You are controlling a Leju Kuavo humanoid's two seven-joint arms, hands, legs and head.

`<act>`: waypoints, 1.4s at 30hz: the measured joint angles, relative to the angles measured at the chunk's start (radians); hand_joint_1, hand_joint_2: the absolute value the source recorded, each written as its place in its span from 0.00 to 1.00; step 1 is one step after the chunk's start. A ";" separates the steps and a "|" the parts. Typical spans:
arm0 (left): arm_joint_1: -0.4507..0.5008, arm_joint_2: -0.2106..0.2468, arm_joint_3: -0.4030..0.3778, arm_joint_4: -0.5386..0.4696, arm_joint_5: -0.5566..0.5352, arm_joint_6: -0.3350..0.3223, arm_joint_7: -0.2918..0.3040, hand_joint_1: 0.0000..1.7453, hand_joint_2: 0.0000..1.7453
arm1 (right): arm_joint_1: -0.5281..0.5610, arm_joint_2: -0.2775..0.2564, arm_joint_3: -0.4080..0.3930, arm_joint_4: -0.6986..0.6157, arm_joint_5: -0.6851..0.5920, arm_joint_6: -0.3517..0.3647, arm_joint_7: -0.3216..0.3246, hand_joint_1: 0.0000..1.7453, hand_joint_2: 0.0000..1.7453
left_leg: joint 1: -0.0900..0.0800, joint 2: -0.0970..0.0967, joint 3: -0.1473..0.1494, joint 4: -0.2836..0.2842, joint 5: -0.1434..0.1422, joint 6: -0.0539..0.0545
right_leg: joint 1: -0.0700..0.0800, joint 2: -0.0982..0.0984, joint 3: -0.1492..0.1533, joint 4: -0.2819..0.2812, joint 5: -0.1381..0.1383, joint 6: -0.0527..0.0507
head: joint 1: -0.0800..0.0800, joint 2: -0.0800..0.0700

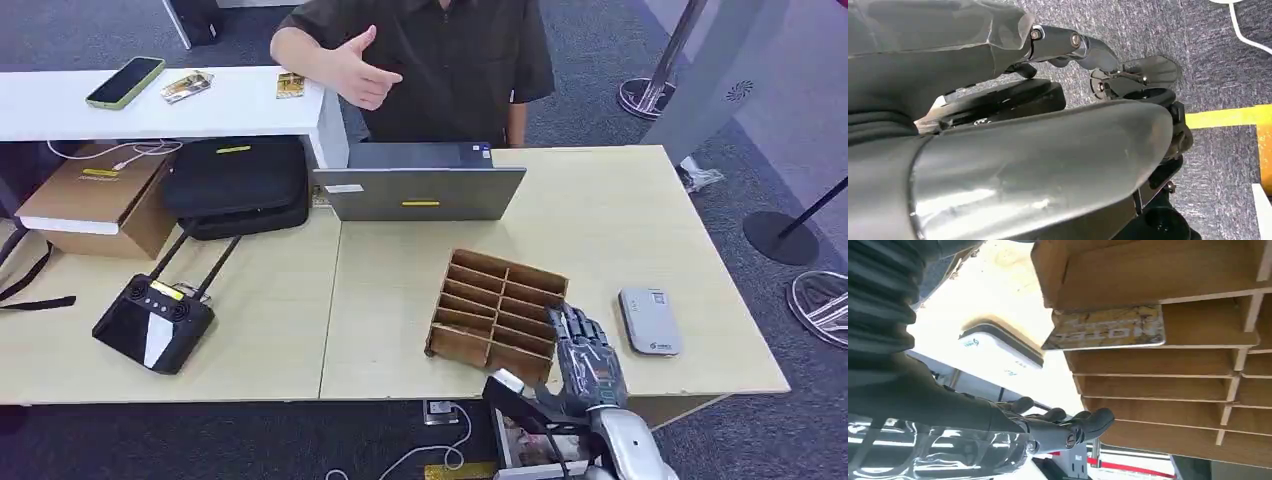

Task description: Pass the card to the sensor for recognition and then transmit it.

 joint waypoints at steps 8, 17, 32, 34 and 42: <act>0.000 0.003 0.000 0.000 0.004 0.000 0.000 0.00 0.00 | 0.001 -0.005 -0.002 0.000 -0.005 0.000 0.001 0.00 1.00 | 0.000 0.000 0.000 0.000 0.000 0.000 | 0.000 0.000 0.000 0.000 0.000 0.000 | 0.000 0.000; 0.001 0.005 0.000 0.000 0.015 -0.001 0.000 0.00 0.00 | -0.003 -0.005 -0.002 -0.010 -0.007 -0.005 0.004 0.00 1.00 | 0.000 0.000 0.000 0.000 0.000 0.000 | 0.000 0.000 0.000 0.000 0.000 0.000 | 0.000 0.000; 0.002 0.006 0.000 0.000 0.021 0.000 -0.002 0.00 0.00 | -0.023 -0.005 -0.001 0.014 -0.017 -0.022 -0.006 1.00 1.00 | 0.000 0.000 0.000 0.000 0.000 0.000 | 0.000 0.000 0.000 0.000 0.000 0.000 | 0.000 0.000; 0.002 0.006 0.000 0.000 0.021 -0.001 -0.005 0.00 0.00 | -0.025 -0.005 -0.001 0.014 -0.017 -0.026 -0.006 1.00 1.00 | 0.000 0.000 0.000 0.000 0.000 0.000 | 0.000 0.000 0.000 0.000 0.000 0.000 | 0.000 0.000; 0.005 0.006 0.000 0.000 0.021 -0.001 -0.010 0.00 0.00 | -0.041 -0.005 -0.001 0.017 -0.017 -0.035 -0.006 1.00 1.00 | 0.000 0.000 0.000 0.000 0.000 0.000 | 0.000 0.000 0.000 0.000 0.000 0.000 | 0.000 0.000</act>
